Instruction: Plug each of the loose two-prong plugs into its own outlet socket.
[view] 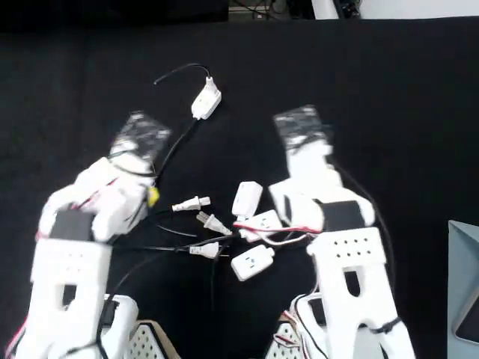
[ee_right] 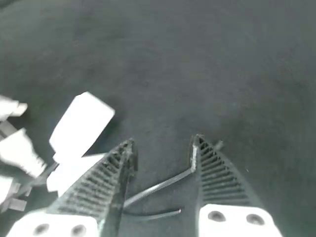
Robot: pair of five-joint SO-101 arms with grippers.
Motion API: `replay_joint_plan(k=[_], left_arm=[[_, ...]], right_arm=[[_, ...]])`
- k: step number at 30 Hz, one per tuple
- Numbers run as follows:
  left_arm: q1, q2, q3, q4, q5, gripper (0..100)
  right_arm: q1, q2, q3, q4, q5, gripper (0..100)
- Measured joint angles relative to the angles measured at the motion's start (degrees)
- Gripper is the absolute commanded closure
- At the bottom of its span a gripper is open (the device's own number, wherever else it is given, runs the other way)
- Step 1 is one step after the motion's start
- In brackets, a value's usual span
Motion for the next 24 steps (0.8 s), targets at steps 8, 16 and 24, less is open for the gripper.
replay_joint_plan(k=[8, 16, 24], left_arm=[[-15.6, -20.0, 16.4, 0.5, 6.3, 80], [-25.3, -32.9, 30.2, 0.5, 10.8, 80], [-30.9, -40.9, 34.7, 0.5, 13.2, 80]], right_arm=[[-14.4, 14.4, -12.4, 7.6, 8.1, 82.2], [-23.7, 30.0, -21.3, 6.8, 15.3, 82.2], [-29.5, 42.0, -28.2, 3.3, 17.6, 82.3]])
